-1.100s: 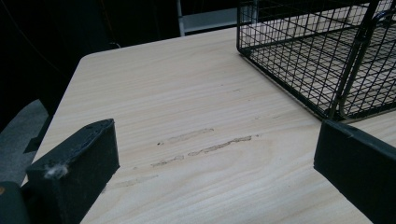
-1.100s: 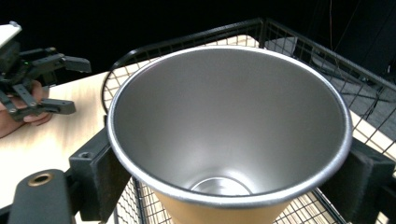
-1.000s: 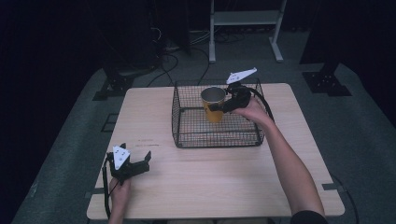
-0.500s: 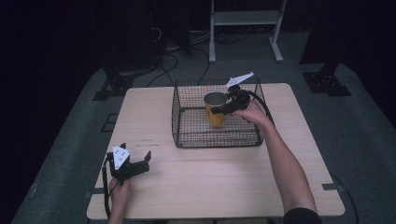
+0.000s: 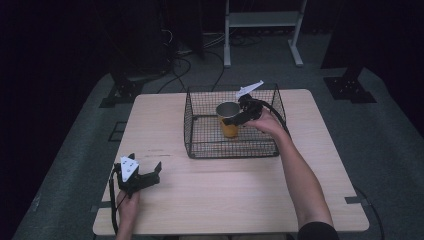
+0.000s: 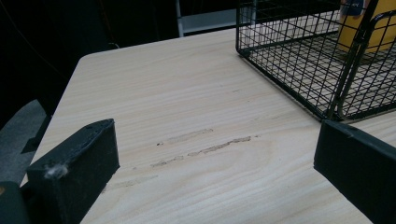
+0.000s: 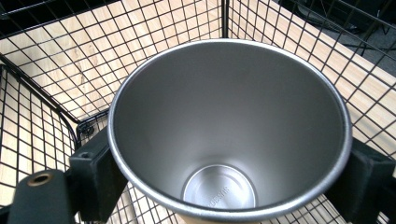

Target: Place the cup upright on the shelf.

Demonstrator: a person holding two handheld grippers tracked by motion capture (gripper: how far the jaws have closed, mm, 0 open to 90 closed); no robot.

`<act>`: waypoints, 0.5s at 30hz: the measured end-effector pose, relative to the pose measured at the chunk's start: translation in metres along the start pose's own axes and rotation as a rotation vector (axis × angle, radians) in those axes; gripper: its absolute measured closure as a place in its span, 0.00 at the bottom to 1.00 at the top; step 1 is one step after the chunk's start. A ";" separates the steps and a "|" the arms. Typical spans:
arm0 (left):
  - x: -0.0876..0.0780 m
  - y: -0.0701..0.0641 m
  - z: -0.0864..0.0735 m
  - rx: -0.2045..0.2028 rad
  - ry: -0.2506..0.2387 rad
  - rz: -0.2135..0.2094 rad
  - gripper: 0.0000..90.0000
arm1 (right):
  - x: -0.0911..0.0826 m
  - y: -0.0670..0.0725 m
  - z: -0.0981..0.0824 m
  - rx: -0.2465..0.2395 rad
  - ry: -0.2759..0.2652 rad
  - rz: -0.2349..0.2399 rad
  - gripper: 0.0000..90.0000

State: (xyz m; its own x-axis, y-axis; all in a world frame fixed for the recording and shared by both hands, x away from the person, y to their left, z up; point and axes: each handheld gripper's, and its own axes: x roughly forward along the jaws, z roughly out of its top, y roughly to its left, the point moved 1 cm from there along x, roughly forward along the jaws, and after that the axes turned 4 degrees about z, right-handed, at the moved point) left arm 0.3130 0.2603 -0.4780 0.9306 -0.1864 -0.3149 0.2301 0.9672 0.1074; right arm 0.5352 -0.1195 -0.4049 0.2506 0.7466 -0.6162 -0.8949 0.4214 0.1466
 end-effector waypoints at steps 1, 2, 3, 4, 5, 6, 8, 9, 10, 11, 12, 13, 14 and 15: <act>0.000 0.000 0.000 -0.002 -0.001 0.000 0.00 | 0.001 0.000 0.000 0.001 0.003 0.001 0.14; 0.000 0.000 0.000 -0.001 0.000 0.000 0.00 | 0.002 0.001 0.000 -0.001 0.009 0.001 0.14; 0.000 0.000 0.000 -0.002 -0.001 0.000 0.00 | 0.002 0.001 0.000 -0.001 0.009 0.001 0.14; 0.000 0.000 0.000 -0.001 -0.001 0.000 0.00 | 0.003 0.001 -0.001 0.000 0.020 0.000 0.14; 0.000 0.000 0.000 -0.002 -0.001 0.000 0.00 | 0.004 0.002 -0.002 -0.006 0.033 -0.002 0.14; 0.000 0.000 0.000 -0.002 -0.001 -0.001 0.00 | 0.005 0.002 -0.002 -0.005 0.038 -0.001 0.13; 0.000 0.000 0.000 -0.001 -0.001 -0.001 0.00 | 0.005 0.003 -0.002 -0.006 0.035 -0.002 0.13; 0.000 0.000 0.000 -0.001 -0.001 -0.001 0.00 | 0.005 0.003 -0.002 -0.006 0.035 -0.002 0.13; 0.000 0.000 0.000 -0.001 -0.001 -0.001 0.00 | 0.005 0.003 -0.002 -0.007 0.034 0.000 0.13; 0.000 0.000 0.000 -0.001 -0.001 -0.001 0.00 | 0.006 0.003 -0.002 -0.007 0.037 0.001 0.13; 0.000 0.000 0.000 -0.002 -0.001 0.000 0.00 | 0.006 0.003 -0.002 -0.010 0.036 -0.001 0.13; 0.000 0.000 0.000 -0.003 -0.001 -0.001 0.00 | 0.006 0.003 -0.002 -0.012 0.032 -0.002 0.12; 0.000 0.000 0.000 -0.003 -0.002 -0.001 0.00 | 0.005 0.004 -0.001 -0.010 0.030 -0.004 0.12; 0.000 0.000 0.000 -0.003 -0.002 -0.001 0.00 | 0.004 0.004 -0.001 -0.008 0.026 -0.005 0.11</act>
State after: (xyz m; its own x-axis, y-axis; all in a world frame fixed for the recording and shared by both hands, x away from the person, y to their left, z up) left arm 0.3129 0.2606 -0.4780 0.9308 -0.1879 -0.3136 0.2304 0.9675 0.1041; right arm 0.5327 -0.1152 -0.4078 0.2458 0.7308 -0.6368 -0.8967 0.4209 0.1369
